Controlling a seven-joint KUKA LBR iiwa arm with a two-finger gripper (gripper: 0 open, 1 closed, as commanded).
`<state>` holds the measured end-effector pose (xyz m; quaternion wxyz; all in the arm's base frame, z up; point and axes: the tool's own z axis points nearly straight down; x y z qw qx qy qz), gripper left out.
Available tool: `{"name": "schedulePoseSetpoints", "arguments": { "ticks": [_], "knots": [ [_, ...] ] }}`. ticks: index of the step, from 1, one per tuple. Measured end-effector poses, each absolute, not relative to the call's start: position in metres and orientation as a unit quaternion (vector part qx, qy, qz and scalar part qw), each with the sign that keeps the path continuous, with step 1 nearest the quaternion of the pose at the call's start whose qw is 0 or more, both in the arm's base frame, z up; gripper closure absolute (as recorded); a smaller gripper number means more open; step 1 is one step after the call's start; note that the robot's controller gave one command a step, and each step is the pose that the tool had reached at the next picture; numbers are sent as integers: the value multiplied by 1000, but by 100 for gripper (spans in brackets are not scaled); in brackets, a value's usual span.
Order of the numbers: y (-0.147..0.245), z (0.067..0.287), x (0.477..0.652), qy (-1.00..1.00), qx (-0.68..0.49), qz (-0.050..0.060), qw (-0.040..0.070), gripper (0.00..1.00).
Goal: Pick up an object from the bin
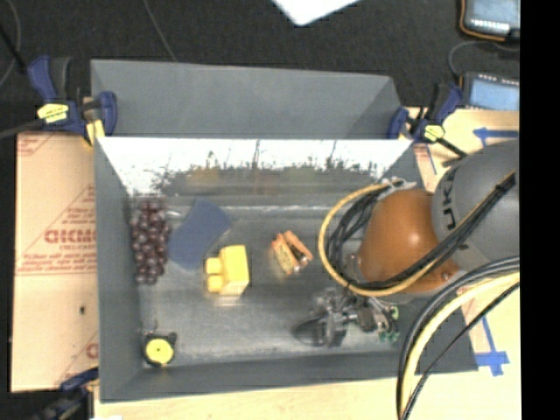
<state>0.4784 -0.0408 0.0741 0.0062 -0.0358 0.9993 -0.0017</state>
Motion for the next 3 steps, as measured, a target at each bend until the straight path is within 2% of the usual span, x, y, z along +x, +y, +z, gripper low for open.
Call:
{"name": "schedulePoseSetpoints", "arguments": {
  "ticks": [2,3],
  "knots": [
    [-41,97,479,999,-37,-2,7,100],
    [-41,109,478,999,-37,-2,4,100]
  ]
}}
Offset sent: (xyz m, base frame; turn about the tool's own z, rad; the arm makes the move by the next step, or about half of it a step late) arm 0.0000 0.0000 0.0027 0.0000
